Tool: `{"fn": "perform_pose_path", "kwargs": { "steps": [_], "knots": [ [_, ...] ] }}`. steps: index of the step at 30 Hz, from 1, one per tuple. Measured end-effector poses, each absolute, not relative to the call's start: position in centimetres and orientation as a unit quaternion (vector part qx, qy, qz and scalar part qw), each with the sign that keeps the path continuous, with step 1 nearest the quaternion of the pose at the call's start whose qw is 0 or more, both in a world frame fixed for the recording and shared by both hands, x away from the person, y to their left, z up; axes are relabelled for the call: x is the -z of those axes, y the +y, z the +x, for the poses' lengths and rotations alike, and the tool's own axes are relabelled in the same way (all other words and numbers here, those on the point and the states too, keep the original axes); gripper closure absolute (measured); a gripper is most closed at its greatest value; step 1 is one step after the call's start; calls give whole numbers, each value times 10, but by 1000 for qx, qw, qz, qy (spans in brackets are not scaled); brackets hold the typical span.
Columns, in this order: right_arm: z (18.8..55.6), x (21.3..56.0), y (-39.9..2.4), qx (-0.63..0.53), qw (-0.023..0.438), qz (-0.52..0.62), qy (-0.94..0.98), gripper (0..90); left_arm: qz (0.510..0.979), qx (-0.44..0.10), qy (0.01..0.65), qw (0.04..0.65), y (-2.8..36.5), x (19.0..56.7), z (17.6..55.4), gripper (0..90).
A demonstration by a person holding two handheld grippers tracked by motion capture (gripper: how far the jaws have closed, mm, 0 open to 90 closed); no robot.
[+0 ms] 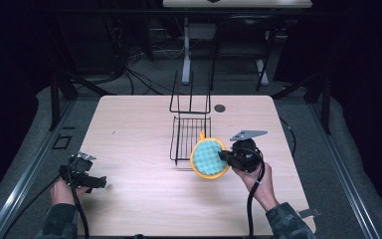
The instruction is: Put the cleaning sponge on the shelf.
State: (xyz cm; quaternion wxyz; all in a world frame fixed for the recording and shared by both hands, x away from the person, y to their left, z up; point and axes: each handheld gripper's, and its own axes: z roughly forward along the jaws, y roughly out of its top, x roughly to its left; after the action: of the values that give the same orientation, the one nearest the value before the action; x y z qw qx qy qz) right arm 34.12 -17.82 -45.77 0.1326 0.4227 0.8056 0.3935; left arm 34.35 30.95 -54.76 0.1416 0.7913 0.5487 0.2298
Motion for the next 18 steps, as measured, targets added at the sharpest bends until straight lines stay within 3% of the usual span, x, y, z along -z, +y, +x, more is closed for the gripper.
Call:
{"fn": "perform_pose_path", "kwargs": {
  "steps": [18],
  "knots": [
    [368, 456, -160, -407, 142, 421, 798, 876, 796, -224, 544, 139, 308, 549, 344, 3]
  ]
}}
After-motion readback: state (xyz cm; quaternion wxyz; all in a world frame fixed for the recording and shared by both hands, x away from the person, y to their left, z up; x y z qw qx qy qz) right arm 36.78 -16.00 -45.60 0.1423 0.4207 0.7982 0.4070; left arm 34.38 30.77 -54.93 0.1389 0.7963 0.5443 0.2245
